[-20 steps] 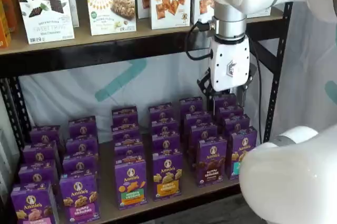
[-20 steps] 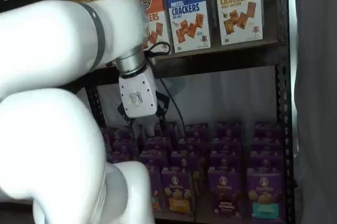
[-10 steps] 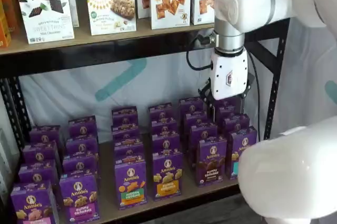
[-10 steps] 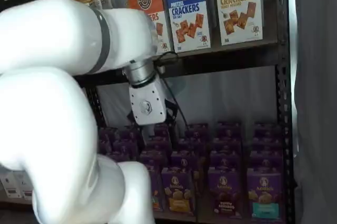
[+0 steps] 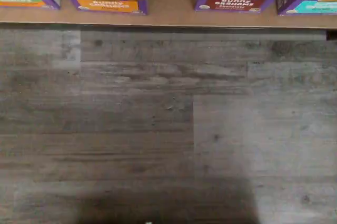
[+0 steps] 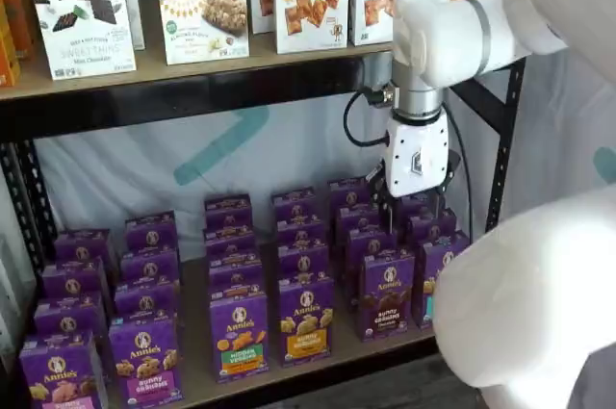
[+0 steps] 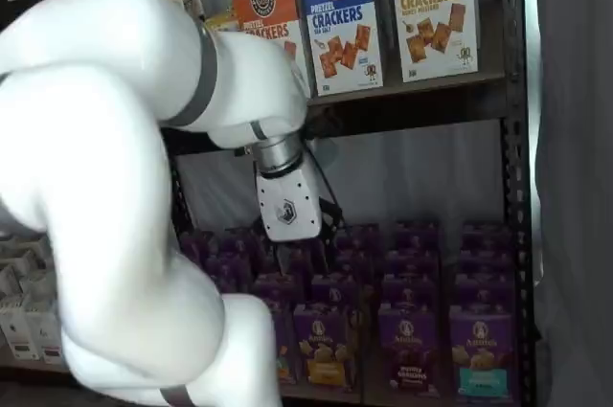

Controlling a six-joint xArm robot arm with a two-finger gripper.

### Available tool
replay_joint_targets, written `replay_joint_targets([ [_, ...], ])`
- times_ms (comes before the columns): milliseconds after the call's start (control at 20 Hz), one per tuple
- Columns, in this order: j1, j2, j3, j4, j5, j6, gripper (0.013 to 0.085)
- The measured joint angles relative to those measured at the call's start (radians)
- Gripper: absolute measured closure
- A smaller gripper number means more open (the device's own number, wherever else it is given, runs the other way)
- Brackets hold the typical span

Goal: Pick up the purple box with a brown patch in the center, on the bottom shelf, the fifth box from the left

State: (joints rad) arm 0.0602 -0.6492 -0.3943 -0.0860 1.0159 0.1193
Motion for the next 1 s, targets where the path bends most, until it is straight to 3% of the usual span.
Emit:
replay_joint_targets([
  [400,-0.025,0.181,-0.018,0.020,-0.175,-0.028,0.0130],
  [1000,-0.067,0.415,-0.061,0.014,-0.352,-0.059,0.0130],
])
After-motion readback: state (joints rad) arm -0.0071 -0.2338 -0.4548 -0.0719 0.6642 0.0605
